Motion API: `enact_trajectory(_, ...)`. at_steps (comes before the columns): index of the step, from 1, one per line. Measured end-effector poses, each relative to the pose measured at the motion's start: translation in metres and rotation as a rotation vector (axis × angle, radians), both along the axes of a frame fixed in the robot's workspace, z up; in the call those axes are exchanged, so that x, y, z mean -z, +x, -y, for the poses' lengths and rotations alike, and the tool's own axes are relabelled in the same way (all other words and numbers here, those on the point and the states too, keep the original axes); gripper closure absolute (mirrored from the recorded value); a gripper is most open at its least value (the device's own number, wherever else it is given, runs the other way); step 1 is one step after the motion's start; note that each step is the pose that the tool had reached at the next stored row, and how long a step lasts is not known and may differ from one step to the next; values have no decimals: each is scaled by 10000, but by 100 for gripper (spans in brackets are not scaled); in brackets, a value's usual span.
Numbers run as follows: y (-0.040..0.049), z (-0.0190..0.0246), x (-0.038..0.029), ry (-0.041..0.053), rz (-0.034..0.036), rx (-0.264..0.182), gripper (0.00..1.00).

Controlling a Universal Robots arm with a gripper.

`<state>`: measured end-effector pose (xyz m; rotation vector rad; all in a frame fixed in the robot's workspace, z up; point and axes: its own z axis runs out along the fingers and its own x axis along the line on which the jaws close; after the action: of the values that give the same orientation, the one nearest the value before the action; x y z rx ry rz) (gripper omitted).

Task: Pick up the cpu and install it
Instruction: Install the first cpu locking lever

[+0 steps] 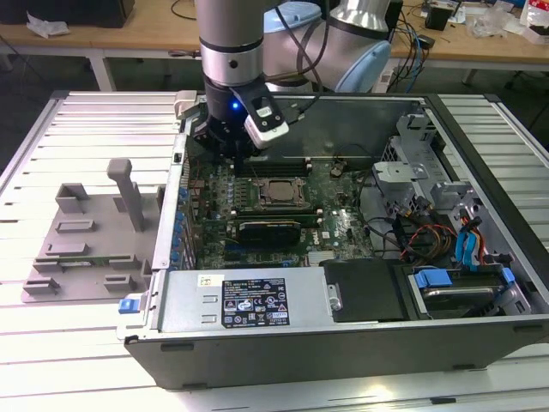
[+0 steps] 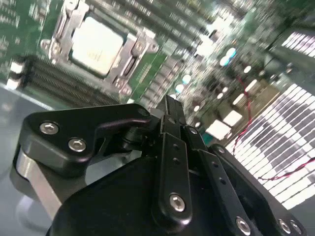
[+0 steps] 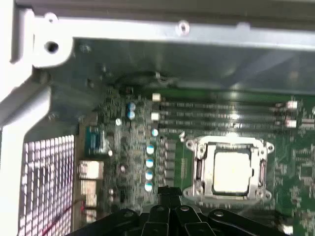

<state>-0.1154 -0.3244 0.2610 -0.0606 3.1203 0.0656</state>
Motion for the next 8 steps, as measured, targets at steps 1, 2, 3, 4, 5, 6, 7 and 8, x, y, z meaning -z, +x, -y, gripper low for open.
enact_trajectory(1,-5,0,0,242,-1,1,89)
enact_trajectory(2,-10,1,0,561,0,1,89)
enact_trajectory(3,-11,1,0,692,-1,1,89)
enact_trajectory(4,-11,0,1,695,1,1,89)
enact_trajectory(5,-11,0,0,698,0,1,89)
enact_trajectory(6,-11,2,0,735,-2,-2,89)
enact_trajectory(7,-11,1,9,1039,0,0,89)
enact_trajectory(8,-11,1,12,1181,0,-1,89)
